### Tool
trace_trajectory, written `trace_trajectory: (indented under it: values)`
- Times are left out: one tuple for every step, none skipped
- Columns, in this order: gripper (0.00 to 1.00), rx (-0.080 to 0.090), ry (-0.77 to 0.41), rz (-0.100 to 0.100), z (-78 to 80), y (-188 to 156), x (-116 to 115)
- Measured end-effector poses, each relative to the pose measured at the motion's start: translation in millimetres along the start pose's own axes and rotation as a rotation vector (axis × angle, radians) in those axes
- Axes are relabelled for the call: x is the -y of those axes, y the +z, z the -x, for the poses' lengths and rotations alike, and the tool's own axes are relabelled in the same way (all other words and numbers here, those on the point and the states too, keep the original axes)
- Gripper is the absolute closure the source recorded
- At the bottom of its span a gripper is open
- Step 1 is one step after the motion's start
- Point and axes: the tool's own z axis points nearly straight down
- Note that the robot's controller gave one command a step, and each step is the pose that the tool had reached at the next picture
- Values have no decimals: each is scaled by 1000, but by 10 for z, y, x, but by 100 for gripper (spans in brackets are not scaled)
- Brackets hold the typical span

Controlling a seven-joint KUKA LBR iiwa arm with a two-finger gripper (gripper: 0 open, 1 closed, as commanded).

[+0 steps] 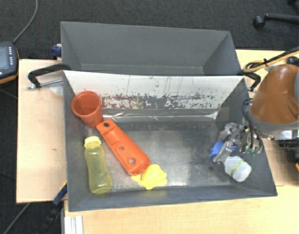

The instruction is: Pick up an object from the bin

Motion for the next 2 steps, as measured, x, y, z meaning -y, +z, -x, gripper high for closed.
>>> trace_trajectory:
  values:
    - [100, 4, 0, 1, 15, -206, -5]
    - [100, 7, 0, 2, 22, -369, -7]
